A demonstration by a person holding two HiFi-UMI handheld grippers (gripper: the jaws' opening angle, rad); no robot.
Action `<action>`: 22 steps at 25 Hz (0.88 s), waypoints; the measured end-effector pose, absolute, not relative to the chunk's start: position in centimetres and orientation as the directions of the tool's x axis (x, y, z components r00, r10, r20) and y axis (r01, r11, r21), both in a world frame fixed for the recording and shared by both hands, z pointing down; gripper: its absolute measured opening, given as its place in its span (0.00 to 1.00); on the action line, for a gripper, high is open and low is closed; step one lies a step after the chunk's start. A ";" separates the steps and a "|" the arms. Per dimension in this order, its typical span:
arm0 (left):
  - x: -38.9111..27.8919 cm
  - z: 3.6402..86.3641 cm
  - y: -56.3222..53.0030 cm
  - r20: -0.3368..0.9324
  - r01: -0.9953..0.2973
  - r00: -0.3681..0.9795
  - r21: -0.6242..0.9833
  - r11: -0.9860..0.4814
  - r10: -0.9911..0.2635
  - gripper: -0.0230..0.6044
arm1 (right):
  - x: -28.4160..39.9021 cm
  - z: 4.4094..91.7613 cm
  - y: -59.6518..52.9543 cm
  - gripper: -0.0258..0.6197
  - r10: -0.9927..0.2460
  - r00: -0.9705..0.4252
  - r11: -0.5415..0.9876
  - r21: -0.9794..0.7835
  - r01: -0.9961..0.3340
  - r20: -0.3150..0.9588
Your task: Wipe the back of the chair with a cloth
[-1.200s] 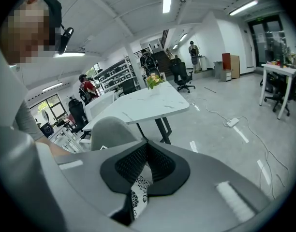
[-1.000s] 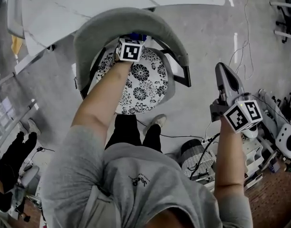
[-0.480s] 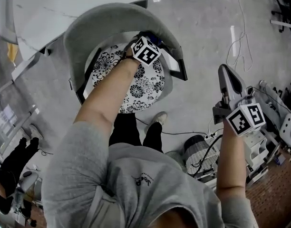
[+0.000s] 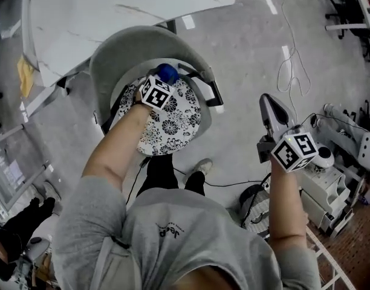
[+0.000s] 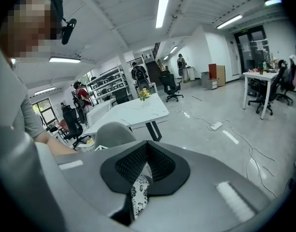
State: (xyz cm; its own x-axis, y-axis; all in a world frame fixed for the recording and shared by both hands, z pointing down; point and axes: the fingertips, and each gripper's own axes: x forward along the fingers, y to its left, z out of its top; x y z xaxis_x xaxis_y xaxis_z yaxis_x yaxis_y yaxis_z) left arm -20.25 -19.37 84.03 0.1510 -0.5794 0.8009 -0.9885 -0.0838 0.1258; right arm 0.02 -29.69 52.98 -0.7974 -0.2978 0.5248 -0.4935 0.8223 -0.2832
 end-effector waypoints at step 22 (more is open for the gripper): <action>6.8 41.7 -20.5 0.407 -0.906 0.422 0.180 -0.382 -0.810 0.31 | 30.0 31.0 -25.1 0.04 -0.558 -0.779 0.751 -0.225 -0.621 0.285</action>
State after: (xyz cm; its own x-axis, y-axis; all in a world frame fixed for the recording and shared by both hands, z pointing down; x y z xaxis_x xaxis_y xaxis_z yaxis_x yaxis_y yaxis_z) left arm 6.77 -20.51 41.69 0.4222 -0.8098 0.4074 -0.9064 -0.3820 0.1801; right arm 30.01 -25.15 30.97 -0.7792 -0.5584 0.2846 -0.6205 0.7512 -0.2249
